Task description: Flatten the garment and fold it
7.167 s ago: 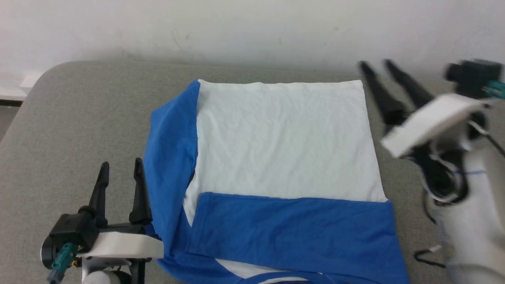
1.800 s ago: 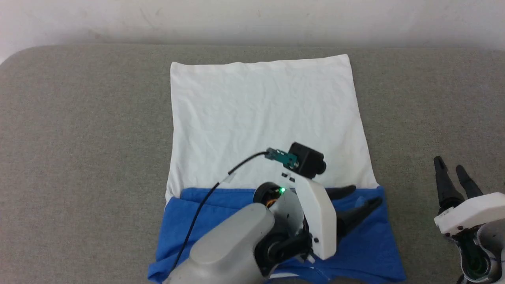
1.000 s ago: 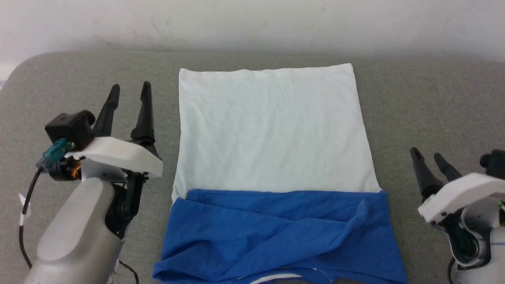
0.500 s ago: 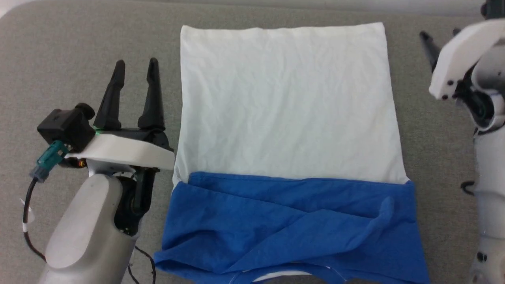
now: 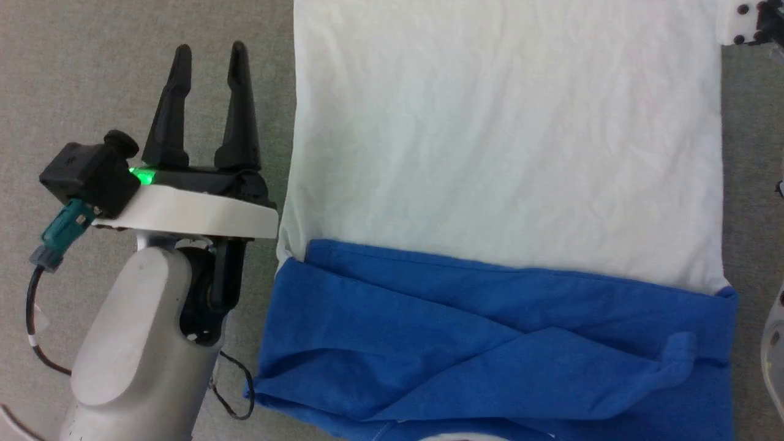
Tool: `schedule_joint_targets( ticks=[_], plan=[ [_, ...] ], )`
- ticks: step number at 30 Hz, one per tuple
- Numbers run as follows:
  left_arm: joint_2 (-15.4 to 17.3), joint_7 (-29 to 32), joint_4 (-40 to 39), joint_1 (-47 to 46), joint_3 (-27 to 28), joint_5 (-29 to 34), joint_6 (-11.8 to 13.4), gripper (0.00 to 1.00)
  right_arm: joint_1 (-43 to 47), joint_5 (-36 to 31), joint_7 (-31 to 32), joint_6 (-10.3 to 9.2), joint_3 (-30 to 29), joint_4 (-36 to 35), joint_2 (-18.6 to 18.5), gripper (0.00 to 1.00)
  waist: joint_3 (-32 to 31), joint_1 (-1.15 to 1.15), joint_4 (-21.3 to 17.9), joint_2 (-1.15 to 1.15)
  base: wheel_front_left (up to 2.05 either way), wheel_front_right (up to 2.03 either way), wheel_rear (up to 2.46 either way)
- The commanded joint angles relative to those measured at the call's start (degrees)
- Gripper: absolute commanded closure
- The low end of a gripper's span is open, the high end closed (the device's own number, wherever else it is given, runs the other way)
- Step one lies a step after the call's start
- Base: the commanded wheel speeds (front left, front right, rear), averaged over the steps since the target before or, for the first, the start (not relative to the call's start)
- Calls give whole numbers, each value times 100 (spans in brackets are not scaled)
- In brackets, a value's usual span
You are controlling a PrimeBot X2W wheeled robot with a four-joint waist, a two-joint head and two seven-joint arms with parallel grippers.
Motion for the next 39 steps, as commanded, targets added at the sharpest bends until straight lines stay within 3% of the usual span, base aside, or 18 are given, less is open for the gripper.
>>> schedule_joint_targets(
  ticks=[1, 12, 13, 14, 15, 21, 31, 36, 39],
  plan=[
    [-25, -27, -26, -85, 32, 61, -56, 0, -79, -35, 26, -5, 21, 26, -12, 0, 348, -2, 269, 0, 0, 0, 0],
    [-78, -2, 22, -159, 35, 63, -128, 0, -410, -17, 752, -5, 557, 470, -137, 0, 523, -2, 270, 0, 0, 0, 0],
    [-65, 35, 41, -185, 32, 55, -130, 0, -420, 8, 867, -5, 533, 492, -146, 51, 519, -2, 260, 0, 0, 0, 0],
    [-50, 78, 54, -223, 34, 46, -128, 0, -432, 23, 951, -5, 527, 491, -153, 82, 515, -2, 249, 0, 0, 0, 0],
    [-40, 132, 56, -277, 39, 27, -128, 0, -446, 41, 1002, -5, 540, 474, -164, 100, 512, -2, 236, 0, 0, 0, 0],
    [110, 987, 76, -1093, 25, -159, -133, 0, -508, 72, 1014, -5, 460, 249, -155, 100, 472, -2, 107, 0, 0, 0, 0],
    [650, 3894, 1466, -3201, -252, -557, -28, 0, -697, 655, 578, -5, 1127, 90, 261, 100, 428, -2, -577, 0, 0, 0, 0],
    [972, 5344, 2238, -3870, -847, -289, -69, 0, -761, 1050, 472, -5, 1547, 77, 309, 100, 480, -2, -841, 0, 0, 0, 0],
    [1023, 5785, 2459, -4111, -988, -231, -44, 0, -771, 1236, 438, -5, 1763, 51, 273, 100, 523, -2, -927, 0, 0, 0, 0]
  ],
)
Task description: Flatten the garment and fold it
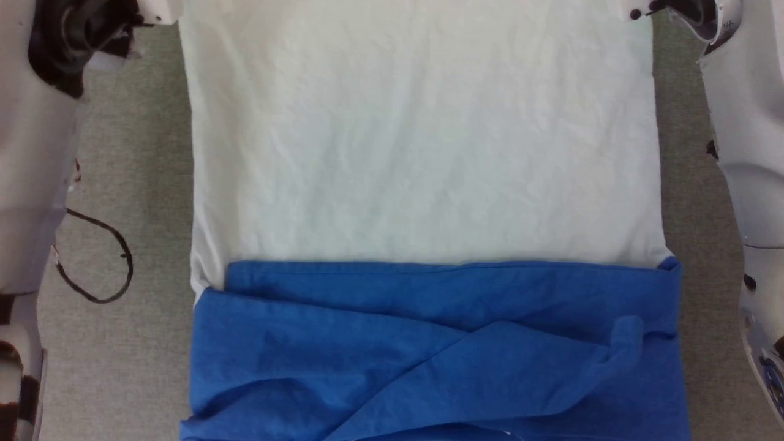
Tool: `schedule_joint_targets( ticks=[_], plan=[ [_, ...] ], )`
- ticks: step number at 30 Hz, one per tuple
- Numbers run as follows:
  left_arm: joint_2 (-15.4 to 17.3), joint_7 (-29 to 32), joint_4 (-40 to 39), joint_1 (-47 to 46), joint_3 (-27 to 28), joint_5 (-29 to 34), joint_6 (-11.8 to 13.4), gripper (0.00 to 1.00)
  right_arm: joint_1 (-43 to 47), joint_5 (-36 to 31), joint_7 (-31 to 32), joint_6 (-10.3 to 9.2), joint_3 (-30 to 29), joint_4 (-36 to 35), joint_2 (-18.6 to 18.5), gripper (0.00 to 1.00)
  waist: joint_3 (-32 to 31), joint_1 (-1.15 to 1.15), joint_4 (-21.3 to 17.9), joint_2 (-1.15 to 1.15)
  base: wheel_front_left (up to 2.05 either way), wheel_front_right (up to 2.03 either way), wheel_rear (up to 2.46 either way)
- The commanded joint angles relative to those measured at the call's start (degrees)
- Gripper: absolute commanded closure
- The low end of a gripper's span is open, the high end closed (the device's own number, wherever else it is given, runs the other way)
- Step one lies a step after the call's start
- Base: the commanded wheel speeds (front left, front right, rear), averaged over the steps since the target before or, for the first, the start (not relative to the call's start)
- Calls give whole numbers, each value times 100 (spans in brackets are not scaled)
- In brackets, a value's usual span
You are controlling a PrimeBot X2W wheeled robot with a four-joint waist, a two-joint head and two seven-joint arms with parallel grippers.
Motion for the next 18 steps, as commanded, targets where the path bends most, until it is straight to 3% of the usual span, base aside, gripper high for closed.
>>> schedule_joint_targets(
  ticks=[1, 10, 11, 12, 13, 18],
  plan=[
    [-4, 176, 112, -153, -48, 5, 34, 0, -63, 125, -41, -5, 106, -28, -32, 100, 70, 0, -144, 0, 0, 0, 0],
    [-44, 603, 599, -100, -302, 102, 217, 0, -107, 436, -61, -5, 403, -109, -151, 100, 248, 0, -208, 0, 0, 0, 0],
    [-71, 631, 632, -69, -287, 53, 230, 8, -115, 462, -66, -5, 416, -117, -163, 100, 258, 0, -205, 0, 0, 0, 0],
    [-106, 616, 622, -40, -261, -25, 172, 76, -124, 487, -71, -5, 428, -124, -173, 100, 270, 0, -203, 0, 0, 0, 0],
    [-160, 599, 622, 6, -182, -170, 116, 100, -133, 512, -75, -5, 437, -127, -183, 100, 279, 0, -202, 0, 0, 0, 0],
    [-127, 244, 577, 77, 9, -328, -35, 100, -157, 577, -135, -5, 438, -125, -226, 100, 278, 0, -193, 0, 0, 0, 0]
  ],
)
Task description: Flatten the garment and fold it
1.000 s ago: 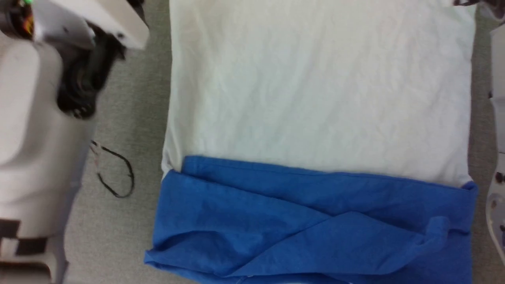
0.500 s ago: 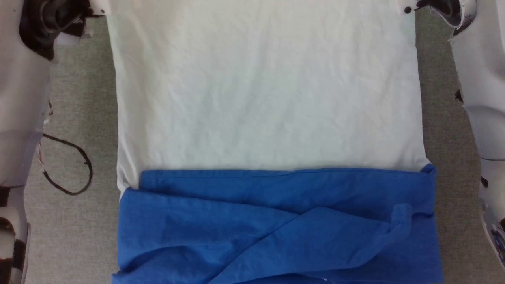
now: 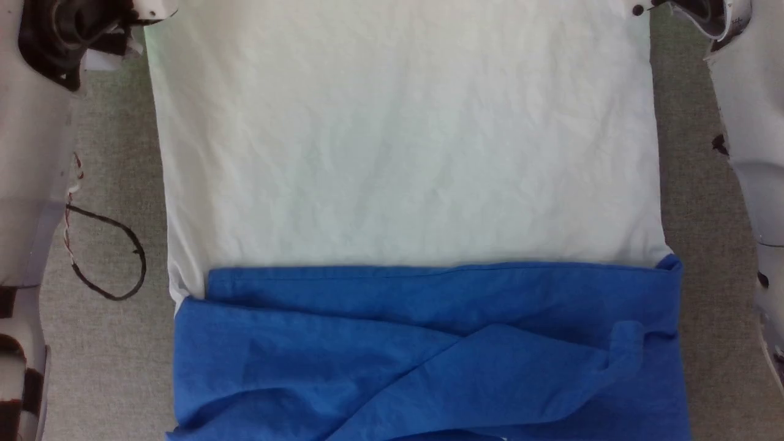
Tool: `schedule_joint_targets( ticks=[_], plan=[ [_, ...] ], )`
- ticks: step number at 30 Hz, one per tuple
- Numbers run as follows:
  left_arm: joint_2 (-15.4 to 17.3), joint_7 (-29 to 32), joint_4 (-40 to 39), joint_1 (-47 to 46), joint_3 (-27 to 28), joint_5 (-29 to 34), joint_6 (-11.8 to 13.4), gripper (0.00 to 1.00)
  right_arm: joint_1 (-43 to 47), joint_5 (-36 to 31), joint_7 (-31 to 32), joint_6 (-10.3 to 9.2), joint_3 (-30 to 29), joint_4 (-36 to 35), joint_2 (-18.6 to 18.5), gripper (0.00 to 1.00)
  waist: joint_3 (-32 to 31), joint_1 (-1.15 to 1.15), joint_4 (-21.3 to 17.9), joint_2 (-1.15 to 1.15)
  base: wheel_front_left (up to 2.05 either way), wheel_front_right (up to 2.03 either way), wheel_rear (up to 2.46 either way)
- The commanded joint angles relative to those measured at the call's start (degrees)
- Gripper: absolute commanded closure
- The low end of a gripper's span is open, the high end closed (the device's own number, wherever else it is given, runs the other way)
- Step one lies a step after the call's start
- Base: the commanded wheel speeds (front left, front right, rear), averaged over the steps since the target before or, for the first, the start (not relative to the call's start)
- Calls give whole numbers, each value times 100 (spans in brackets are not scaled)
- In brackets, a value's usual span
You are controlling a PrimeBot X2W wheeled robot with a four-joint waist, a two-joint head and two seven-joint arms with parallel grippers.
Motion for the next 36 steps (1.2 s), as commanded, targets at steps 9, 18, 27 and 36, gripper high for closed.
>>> schedule_joint_targets(
  ticks=[9, 18, 27, 36],
  plan=[
    [101, -1738, 53, -212, 173, 549, -43, 100, -327, -165, -824, -5, -546, -27, 68, 100, -76, 1, 38, 0, 0, 0, 0],
    [62, -3459, 489, -786, 192, 1081, -146, 100, -789, -506, -1855, -5, -1175, 146, 284, 100, -277, 1, -1, 0, 0, 0, 0],
    [8, -4204, 719, -299, 181, 791, -855, 100, -168, 3, -2611, -5, -898, 291, 322, 100, -976, 1, -60, 0, 0, 0, 0],
    [148, -4714, 116, 1292, 293, 325, -1148, 100, 1539, 1361, -2998, -5, -503, -221, 116, 100, -2337, 1, -170, 0, 0, 0, 0]
  ],
)
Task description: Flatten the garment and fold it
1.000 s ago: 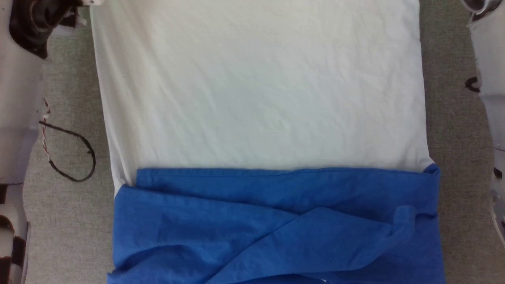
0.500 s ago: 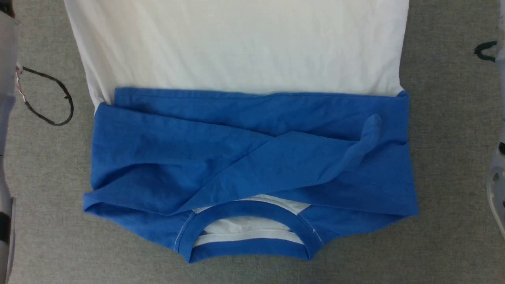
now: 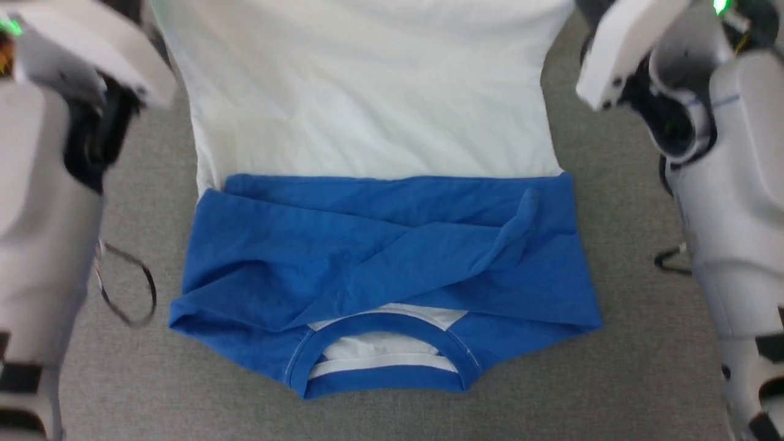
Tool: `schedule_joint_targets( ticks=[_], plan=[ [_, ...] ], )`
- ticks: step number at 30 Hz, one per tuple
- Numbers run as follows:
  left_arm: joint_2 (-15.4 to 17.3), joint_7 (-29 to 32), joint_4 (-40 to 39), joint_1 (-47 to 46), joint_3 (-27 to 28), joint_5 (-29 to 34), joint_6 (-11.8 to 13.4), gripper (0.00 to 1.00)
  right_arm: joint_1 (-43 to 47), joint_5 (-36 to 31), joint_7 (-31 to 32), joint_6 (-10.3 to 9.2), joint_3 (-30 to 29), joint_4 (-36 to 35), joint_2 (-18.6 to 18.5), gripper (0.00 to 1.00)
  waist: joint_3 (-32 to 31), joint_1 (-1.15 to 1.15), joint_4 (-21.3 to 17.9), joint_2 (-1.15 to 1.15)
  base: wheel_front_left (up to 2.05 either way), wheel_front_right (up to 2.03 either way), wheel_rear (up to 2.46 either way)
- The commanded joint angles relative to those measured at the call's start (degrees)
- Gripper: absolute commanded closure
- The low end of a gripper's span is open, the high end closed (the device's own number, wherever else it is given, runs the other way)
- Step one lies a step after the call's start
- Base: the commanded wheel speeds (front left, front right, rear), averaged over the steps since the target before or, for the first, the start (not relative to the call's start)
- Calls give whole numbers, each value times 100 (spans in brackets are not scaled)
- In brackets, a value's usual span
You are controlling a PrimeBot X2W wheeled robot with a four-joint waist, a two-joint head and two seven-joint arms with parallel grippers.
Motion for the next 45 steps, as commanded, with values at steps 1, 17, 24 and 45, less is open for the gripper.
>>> schedule_joint_targets(
  ticks=[1, 17, 24, 45],
  plan=[
    [57, -29, -44, 164, 9, -42, 13, 100, 111, 52, -18, -5, -2, -52, -44, 100, -780, 1, -82, 0, 0, 0, 0],
    [330, 77, -2537, 4228, 217, -834, 1262, 100, 3729, 947, 673, -5, -784, -1971, -191, 100, -2039, 1, 236, 0, 0, 0, 0],
    [360, 227, -2727, 5289, 196, -1059, 1659, 100, 4933, 743, 961, -5, -1209, -2454, 106, 100, -2178, 1, 179, 0, 0, 0, 0],
    [-95, 947, -1380, 5592, -125, -1510, 1955, 0, 6049, 533, 1001, -5, -1295, -2181, 512, 0, -2223, 1, 115, 0, 0, 0, 0]
  ],
)
